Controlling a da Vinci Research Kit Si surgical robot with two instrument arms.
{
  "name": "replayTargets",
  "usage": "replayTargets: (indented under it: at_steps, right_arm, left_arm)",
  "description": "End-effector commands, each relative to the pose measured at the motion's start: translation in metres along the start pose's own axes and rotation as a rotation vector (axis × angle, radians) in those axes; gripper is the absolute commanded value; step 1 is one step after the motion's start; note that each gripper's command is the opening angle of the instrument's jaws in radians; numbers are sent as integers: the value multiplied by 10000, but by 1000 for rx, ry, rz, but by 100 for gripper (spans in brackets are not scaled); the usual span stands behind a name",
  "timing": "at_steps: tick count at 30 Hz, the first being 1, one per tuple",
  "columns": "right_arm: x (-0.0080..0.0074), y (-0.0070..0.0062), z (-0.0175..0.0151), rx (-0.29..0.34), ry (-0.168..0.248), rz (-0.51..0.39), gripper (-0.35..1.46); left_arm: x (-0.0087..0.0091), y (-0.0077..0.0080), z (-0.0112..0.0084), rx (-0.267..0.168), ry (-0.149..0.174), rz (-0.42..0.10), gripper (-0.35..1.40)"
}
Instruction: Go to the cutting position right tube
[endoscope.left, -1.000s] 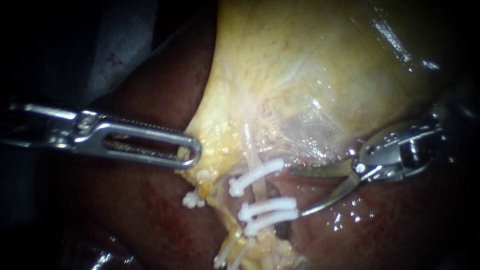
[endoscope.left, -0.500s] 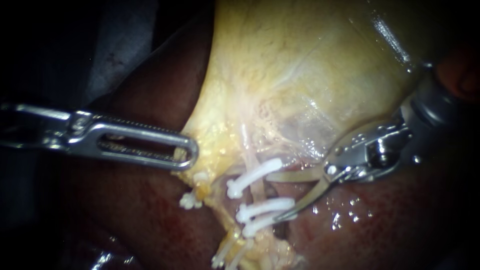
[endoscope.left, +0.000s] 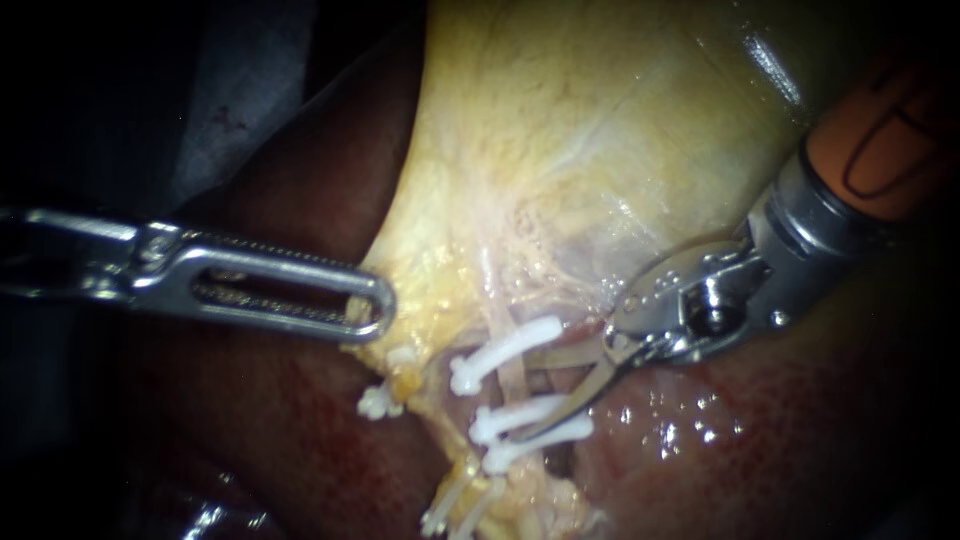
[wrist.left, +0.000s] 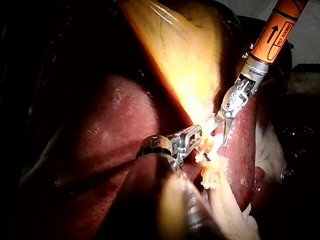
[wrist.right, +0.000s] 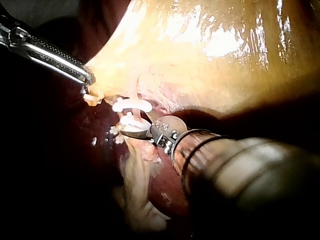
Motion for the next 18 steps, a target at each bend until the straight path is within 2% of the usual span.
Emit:
replayTargets:
  at_steps: [1,10,18]
  right_arm:
    - [0,1,0,-2,-2,0,83]
    - [2,4,6,1,5,43,54]
    - [3,6,9,15,23,87,41]
  left_arm:
    - [0,0,0,0,0,0,-35]
    - [0,0,0,0,0,0,-35]
    - [0,0,0,0,0,0,-35]
